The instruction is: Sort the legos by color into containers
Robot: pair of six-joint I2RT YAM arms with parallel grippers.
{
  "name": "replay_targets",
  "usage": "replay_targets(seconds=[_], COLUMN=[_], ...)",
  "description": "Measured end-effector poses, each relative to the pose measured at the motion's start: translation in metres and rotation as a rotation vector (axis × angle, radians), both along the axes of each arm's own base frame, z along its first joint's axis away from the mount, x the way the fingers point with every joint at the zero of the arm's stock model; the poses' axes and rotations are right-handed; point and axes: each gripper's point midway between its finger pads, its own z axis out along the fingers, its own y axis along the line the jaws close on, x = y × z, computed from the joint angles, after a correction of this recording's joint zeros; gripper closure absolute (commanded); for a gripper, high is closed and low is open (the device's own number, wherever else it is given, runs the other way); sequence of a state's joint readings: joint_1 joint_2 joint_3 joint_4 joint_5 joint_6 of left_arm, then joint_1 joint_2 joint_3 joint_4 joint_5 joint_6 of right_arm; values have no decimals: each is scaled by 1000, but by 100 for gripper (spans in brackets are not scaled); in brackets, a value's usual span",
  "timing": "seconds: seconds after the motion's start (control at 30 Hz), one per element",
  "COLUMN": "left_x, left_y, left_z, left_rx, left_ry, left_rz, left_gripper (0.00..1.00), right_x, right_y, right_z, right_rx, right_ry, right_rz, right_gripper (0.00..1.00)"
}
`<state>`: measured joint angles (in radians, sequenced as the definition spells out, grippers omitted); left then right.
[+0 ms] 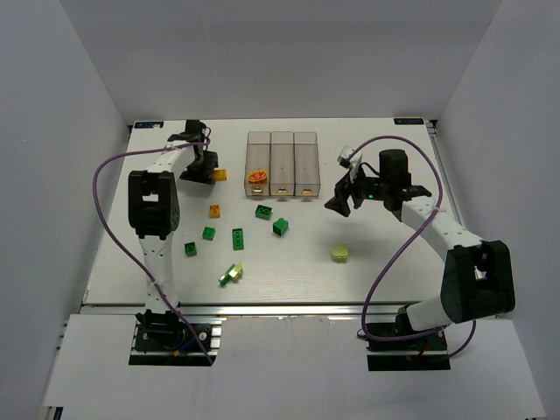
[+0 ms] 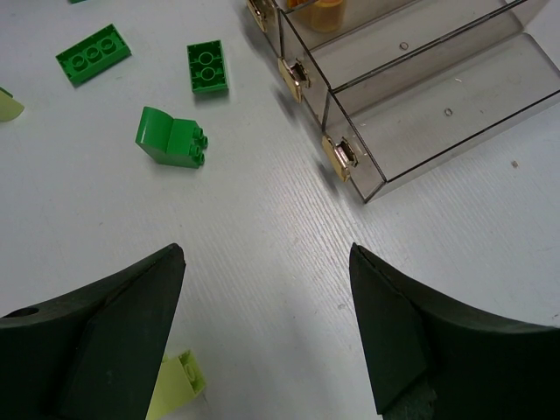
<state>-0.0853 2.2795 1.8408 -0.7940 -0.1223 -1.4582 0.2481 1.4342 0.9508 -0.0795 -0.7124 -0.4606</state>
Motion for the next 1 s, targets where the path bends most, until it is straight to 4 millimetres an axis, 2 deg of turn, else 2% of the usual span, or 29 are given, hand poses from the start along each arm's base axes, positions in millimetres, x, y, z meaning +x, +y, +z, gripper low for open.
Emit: replay_targets(seconds=[0.3,0.47,0.87,1.0], left_x=[-2,-5,-10,-12], left_y=[0,3,-1,-2], left_z=[-2,-3,-5,-4], left_rx=[-42,-46,-57,-52], left_ry=[3,18,31,25], left_rz=[-4,-15,-80,-120], left_gripper=[35,44,55,63], right_x=[1,3,7,5], right_y=[-1,-2,-4,-4], right_z=[1,5,17,18], right_rx=[-5,-4,-9,-16], right_ry=[-9,-16,-28,-20], right_rz=[4,-1,1,9], right_gripper=[19,19,19,19])
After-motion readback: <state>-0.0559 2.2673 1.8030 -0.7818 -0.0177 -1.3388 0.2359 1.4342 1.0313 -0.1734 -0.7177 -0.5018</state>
